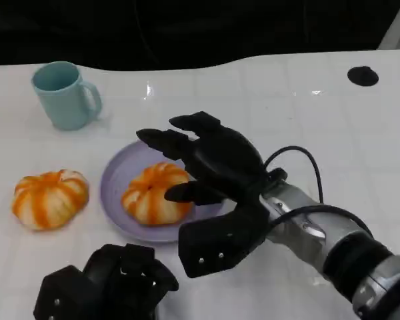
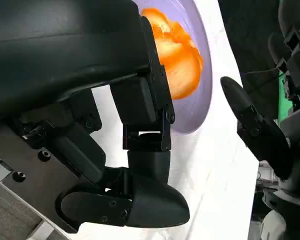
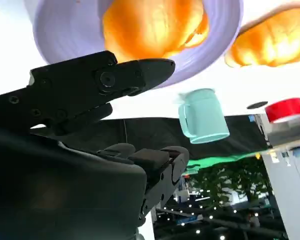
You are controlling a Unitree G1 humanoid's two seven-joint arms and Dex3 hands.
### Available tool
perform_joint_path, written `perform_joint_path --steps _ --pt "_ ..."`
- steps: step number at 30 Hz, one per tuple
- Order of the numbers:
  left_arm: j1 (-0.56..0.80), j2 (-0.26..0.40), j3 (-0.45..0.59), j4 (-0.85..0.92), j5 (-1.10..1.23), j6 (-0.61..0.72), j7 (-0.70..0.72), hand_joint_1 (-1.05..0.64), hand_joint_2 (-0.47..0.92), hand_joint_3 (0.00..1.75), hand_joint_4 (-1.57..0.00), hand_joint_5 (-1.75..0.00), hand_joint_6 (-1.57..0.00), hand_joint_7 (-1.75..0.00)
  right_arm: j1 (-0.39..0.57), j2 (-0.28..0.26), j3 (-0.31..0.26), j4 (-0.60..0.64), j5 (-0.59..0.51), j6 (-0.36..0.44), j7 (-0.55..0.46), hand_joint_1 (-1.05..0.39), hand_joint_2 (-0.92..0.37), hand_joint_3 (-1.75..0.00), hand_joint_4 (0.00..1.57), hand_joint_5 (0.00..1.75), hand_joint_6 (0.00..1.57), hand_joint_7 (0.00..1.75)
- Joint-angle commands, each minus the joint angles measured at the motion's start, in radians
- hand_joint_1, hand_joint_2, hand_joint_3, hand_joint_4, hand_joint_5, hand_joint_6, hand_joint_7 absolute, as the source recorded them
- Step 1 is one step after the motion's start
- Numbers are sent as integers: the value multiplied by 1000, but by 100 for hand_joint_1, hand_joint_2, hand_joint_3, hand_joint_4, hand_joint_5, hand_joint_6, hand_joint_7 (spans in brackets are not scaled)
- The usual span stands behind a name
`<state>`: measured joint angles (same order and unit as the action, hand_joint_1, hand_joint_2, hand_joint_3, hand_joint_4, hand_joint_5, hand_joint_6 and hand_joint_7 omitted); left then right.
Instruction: Grasp the bread from the table and place it into the plate.
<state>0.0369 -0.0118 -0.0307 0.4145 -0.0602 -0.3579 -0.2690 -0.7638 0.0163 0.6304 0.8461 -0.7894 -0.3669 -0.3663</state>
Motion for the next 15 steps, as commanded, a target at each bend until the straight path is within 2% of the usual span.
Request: perform_joint_path --steps 1,8,15 --pt "3 12 6 -4 0 -4 10 -105 53 70 -157 -116 -144 -66 71 -52 -34 -119 34 -1 38 -59 -92 -13 6 48 27 1" --pt "-5 16 10 10 -2 -10 6 -105 53 70 -157 -115 -145 -67 197 -113 -103 -280 112 -78 59 -54 -92 -14 16 58 37 5" --pt "-8 16 12 13 -6 -9 5 -105 54 68 -157 -116 -145 -67 302 -168 -162 -374 170 -179 60 -47 -92 -13 29 69 52 13"
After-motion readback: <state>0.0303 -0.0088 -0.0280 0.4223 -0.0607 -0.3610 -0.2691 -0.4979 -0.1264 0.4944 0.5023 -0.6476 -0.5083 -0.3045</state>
